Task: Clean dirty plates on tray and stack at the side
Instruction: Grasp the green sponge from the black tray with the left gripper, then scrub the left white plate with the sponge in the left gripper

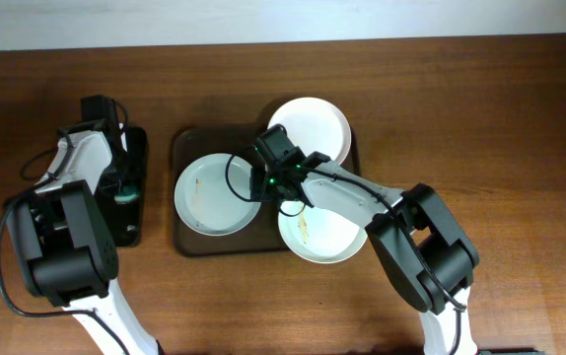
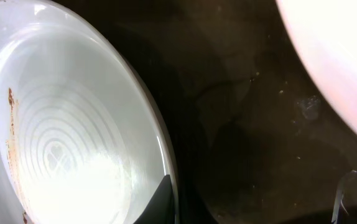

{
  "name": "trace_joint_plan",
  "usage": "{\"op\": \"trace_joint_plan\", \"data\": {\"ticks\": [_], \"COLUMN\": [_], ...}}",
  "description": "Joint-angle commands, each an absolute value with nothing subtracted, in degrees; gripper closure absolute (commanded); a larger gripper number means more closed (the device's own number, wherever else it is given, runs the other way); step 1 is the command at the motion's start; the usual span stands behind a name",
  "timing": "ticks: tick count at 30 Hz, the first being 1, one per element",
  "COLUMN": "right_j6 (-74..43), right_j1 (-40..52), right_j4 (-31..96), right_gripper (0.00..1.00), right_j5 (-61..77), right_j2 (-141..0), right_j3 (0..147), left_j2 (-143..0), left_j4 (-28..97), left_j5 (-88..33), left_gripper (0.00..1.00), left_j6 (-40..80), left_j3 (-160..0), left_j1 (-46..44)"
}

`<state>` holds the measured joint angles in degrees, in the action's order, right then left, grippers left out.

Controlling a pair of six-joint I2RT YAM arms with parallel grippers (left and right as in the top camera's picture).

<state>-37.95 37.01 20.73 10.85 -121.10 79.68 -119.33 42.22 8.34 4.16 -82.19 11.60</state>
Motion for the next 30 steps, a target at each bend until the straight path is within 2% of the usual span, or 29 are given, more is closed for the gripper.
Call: {"op": "trace_joint_plan", "data": {"ticks": [1, 8, 12, 16, 19, 21, 23, 27, 30], "right_j6": [-38.4, -38.4, -37.7, -36.7, -36.4, -36.4, -36.4, -36.4, -36.4], "right_j1": [37.4, 37.4, 36.4, 35.6, 35.6, 35.6, 35.6, 35.6, 35.6], "right_j4": [20.7, 20.1, 20.1, 19.9, 19.9, 19.7, 19.6, 19.6, 19.6], "right_gripper": [0.96, 0.96, 0.96, 0.96, 0.96, 0.96, 0.96, 0.96, 0.96], "right_j5": [10.5, 10.6, 13.2, 14.9, 14.9, 14.9, 14.9, 14.9, 15.1], "right_j2": [-122.2, -122.2, -122.2, -122.2, -122.2, -122.2, -122.2, -122.2, -122.2], "right_j3": [80.2, 80.7, 80.7, 80.7, 80.7, 80.7, 80.7, 80.7, 80.7], "left_j2": [-121.4, -111.9, -109.1, -109.1, -109.1, -109.1, -109.1, -109.1, -109.1], "left_j4": [42.7, 60.2, 63.1, 63.2, 67.2, 69.3, 66.8, 53.0, 43.6], "left_j5": [8.8, 8.9, 12.0, 11.3, -7.3, -13.3, -14.0, -14.2, -8.3], "left_gripper": [0.99, 0.99, 0.99, 0.99, 0.99, 0.99, 0.99, 0.99, 0.99], "left_j6": [4.3, 1.4, -4.7, -4.6, -4.6, -4.6, -3.2, 0.9, 7.4], "left_j3": [-83.5, -99.5, -99.5, -99.3, -99.3, -98.8, -94.3, -79.2, -71.5], "left_j1": [11.8, 11.8, 11.8, 11.8, 11.4, 9.1, 4.3, -4.8, -6.4]}}
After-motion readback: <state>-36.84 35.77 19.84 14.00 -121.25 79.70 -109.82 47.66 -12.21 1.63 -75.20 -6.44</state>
